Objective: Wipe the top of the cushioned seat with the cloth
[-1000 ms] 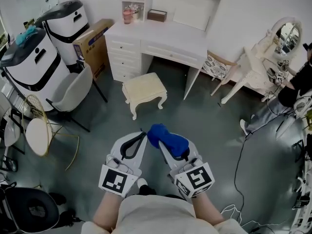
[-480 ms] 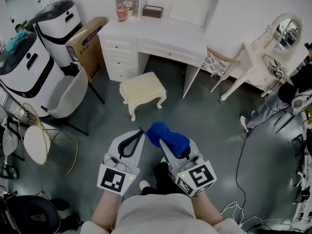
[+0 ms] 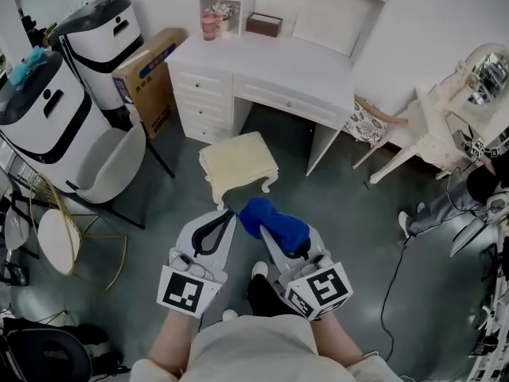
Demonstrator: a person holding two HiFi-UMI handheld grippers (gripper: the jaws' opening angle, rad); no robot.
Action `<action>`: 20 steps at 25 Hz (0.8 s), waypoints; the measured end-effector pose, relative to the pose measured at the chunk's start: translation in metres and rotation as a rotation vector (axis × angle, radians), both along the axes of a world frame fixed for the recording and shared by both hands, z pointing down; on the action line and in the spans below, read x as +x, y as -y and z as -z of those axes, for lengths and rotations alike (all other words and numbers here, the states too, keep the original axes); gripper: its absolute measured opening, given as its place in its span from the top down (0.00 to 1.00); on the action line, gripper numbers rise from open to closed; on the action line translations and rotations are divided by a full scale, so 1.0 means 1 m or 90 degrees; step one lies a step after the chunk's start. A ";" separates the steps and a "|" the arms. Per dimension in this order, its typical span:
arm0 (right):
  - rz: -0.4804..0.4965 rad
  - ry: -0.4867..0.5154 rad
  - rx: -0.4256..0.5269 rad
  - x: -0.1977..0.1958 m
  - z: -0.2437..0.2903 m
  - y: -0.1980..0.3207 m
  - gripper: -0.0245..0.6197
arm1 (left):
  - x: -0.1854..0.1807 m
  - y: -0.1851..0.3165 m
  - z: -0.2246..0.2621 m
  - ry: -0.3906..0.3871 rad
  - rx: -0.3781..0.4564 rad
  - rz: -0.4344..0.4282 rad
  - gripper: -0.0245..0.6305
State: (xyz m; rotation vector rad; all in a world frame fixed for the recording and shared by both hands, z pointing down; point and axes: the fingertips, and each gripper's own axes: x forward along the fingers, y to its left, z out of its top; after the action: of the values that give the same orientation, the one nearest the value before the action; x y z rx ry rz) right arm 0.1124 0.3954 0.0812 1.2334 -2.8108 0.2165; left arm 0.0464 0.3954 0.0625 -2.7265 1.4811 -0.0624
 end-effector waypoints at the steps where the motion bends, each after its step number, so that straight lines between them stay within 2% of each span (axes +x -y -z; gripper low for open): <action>1: 0.004 0.000 0.000 0.002 0.000 0.011 0.78 | 0.002 0.011 0.000 0.001 0.001 0.004 0.96; 11: 0.043 0.008 -0.002 0.020 0.001 0.107 0.78 | 0.019 0.099 0.003 0.005 0.001 0.050 0.96; 20: 0.072 0.008 -0.007 0.021 -0.008 0.152 0.78 | 0.022 0.137 -0.007 0.015 -0.006 0.075 0.96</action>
State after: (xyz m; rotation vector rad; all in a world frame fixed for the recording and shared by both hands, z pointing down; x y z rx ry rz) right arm 0.1338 0.2438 0.0894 1.0695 -2.8752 0.2335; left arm 0.0688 0.2582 0.0694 -2.6329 1.6386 -0.1056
